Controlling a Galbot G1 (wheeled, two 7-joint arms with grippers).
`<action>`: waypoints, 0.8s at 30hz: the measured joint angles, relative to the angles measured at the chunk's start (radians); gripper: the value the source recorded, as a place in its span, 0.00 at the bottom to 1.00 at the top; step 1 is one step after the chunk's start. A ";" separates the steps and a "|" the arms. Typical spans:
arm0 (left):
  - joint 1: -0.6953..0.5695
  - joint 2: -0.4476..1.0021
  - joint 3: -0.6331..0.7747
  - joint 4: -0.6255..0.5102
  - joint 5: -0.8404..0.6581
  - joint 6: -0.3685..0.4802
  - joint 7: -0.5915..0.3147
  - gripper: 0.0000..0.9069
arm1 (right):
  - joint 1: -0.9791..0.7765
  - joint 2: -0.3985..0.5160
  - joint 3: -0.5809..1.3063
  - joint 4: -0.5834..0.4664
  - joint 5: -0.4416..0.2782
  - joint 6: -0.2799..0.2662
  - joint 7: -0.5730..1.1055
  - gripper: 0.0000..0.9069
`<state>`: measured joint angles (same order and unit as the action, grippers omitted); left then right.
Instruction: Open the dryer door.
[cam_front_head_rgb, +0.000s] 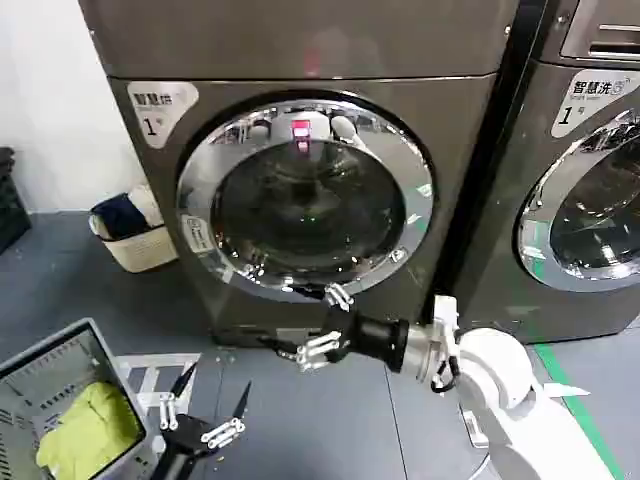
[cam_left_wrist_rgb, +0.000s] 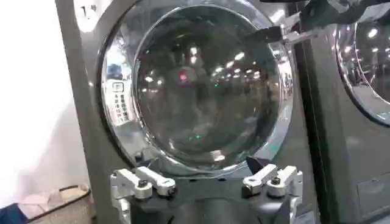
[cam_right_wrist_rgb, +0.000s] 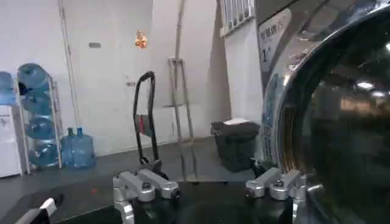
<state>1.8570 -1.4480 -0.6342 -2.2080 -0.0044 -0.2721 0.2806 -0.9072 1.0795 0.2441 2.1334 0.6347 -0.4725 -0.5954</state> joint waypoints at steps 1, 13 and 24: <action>0.001 0.000 0.000 0.000 0.004 0.000 0.000 1.00 | 0.006 0.002 -0.003 -0.009 -0.007 0.004 0.003 1.00; 0.035 -0.012 0.002 -0.023 0.027 0.002 -0.005 1.00 | 0.079 0.047 -0.048 -0.127 -0.034 0.025 0.024 1.00; 0.056 -0.024 0.001 -0.049 0.031 0.001 -0.007 1.00 | 0.174 0.082 -0.100 -0.251 -0.035 0.044 0.010 1.00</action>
<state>1.9129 -1.4719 -0.6330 -2.2572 0.0265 -0.2714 0.2740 -0.7328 1.1611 0.1437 1.8827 0.5993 -0.4281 -0.5856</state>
